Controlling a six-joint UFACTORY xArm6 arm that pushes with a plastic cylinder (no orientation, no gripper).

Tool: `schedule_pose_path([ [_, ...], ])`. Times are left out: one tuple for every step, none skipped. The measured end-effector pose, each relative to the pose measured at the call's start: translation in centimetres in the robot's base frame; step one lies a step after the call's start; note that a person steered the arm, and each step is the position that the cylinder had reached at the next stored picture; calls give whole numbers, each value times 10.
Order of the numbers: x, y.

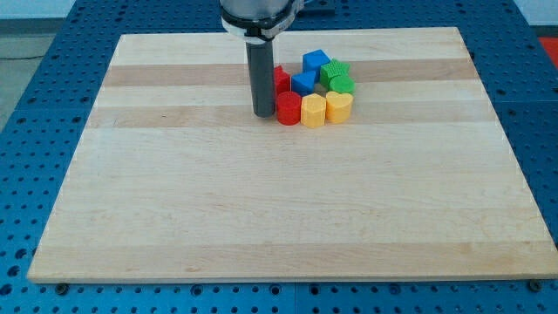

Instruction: Touch the red circle

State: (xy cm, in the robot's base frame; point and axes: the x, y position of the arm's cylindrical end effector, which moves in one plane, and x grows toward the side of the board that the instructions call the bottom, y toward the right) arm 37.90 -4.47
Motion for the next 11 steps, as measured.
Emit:
schedule_pose_path([
  [21,-13],
  [46,2],
  [35,4],
  [15,4],
  [12,4],
  [8,5],
  [32,11],
  [37,39],
  [21,44],
  [26,44],
  [73,52],
])
